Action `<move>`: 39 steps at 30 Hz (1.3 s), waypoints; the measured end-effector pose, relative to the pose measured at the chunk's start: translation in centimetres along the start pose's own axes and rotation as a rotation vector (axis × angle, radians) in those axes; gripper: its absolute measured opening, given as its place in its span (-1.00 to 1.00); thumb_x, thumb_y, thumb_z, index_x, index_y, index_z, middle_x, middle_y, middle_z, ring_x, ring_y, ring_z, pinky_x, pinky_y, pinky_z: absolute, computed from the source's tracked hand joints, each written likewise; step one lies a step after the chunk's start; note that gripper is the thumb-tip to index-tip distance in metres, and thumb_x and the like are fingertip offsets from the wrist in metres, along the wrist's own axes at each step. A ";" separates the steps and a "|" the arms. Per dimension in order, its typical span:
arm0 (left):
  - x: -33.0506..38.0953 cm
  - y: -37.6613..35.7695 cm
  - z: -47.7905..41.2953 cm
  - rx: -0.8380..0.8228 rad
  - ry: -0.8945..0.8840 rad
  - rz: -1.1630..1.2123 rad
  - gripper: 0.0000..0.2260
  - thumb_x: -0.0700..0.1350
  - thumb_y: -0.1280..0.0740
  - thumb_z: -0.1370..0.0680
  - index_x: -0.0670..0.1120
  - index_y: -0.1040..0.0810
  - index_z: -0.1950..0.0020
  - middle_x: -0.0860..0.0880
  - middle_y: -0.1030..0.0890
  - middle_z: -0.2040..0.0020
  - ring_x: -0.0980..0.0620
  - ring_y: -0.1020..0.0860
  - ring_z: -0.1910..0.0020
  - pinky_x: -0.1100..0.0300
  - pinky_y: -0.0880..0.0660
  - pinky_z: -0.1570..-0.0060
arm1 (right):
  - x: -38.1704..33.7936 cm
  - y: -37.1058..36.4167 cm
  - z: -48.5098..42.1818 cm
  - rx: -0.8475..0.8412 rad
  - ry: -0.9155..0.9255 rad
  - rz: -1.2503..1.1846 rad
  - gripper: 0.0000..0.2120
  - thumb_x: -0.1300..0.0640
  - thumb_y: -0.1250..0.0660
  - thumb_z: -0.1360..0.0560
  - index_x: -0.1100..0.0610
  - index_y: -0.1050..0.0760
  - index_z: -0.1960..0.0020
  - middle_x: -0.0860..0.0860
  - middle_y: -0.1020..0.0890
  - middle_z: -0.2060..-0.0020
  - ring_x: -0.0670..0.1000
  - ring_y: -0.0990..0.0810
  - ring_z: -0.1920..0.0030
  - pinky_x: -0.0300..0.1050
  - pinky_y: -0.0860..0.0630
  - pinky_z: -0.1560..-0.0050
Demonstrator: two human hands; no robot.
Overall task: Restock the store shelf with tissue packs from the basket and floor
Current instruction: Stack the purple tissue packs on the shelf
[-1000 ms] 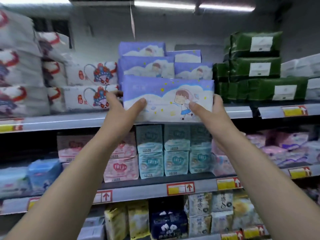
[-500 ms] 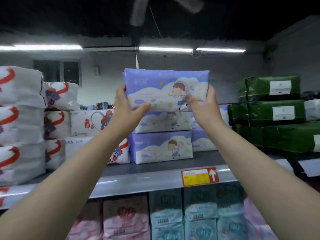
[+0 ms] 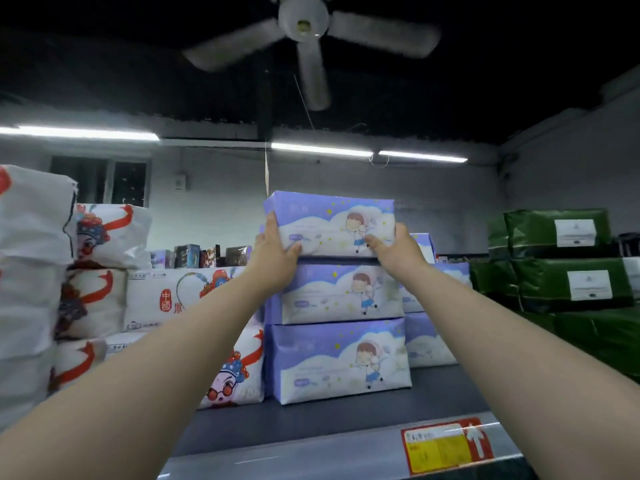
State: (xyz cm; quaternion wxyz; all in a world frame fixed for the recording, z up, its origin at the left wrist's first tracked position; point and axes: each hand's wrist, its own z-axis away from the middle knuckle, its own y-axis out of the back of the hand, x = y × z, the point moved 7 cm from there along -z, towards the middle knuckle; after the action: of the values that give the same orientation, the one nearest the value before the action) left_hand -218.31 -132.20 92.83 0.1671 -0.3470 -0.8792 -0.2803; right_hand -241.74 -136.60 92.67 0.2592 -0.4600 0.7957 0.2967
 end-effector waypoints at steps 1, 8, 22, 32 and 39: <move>0.0 0.0 -0.4 -0.015 0.009 0.009 -0.40 -0.07 -0.25 -0.57 -0.01 -0.05 -0.56 -0.23 -0.37 -0.38 -0.26 -0.40 -0.30 -0.15 -0.33 -0.32 | 0.0 -0.1 -0.2 0.007 -0.010 0.016 -0.55 -0.08 -0.30 -0.56 0.17 -0.31 -0.31 0.10 -0.54 -0.18 0.14 -0.50 -0.15 -0.09 -0.38 -0.01; -0.4 -1.0 -0.9 -0.033 0.017 0.003 -0.36 -0.05 -0.22 -0.59 0.05 0.05 -0.58 -0.19 -0.39 -0.39 -0.27 -0.44 -0.29 -0.10 -0.37 -0.28 | 0.6 -0.5 -1.0 0.057 -0.055 0.092 -0.51 -0.05 -0.30 -0.57 0.16 -0.29 -0.39 0.11 -0.51 -0.29 0.18 -0.49 -0.25 0.01 -0.44 -0.19; -0.5 -2.2 2.0 -0.112 0.063 -0.129 -0.30 -0.07 -0.17 -0.64 -0.25 0.24 -0.55 -0.23 0.09 -0.58 -0.18 0.03 -0.56 0.00 0.00 -0.50 | 1.6 -1.1 3.6 -0.060 0.014 0.261 -0.17 -0.10 -0.26 -0.58 0.17 0.18 -0.58 0.07 -0.06 -0.57 0.12 -0.11 -0.54 0.04 -0.21 -0.46; 4.5 -5.9 10.7 -0.268 0.013 -0.392 -0.32 0.11 -0.10 -0.65 -0.04 0.26 -0.58 -0.08 0.30 -0.57 -0.09 0.20 -0.56 -0.14 0.05 -0.49 | 2.1 4.6 12.1 -0.204 0.189 0.678 -0.25 -0.20 -0.15 -0.59 0.13 0.09 -0.59 0.08 -0.05 -0.57 0.08 0.01 -0.57 0.08 -0.09 -0.51; 10.2 -12.7 20.0 -0.520 -0.182 -0.558 -0.33 0.22 -0.04 -0.63 0.04 0.28 -0.57 -0.03 0.29 -0.58 -0.04 0.20 -0.57 -0.13 0.12 -0.48 | 7.5 13.2 19.9 -0.320 0.150 1.012 -0.26 -0.26 -0.09 -0.58 0.07 0.09 -0.59 0.08 -0.02 -0.58 0.08 0.01 -0.57 0.15 -0.03 -0.50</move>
State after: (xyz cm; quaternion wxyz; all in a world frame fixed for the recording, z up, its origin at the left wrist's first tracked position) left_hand -236.41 -122.36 77.25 -0.0877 -0.1487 -0.8508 -0.4964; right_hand -253.98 -121.55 76.88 -0.0472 -0.0728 0.8793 0.4682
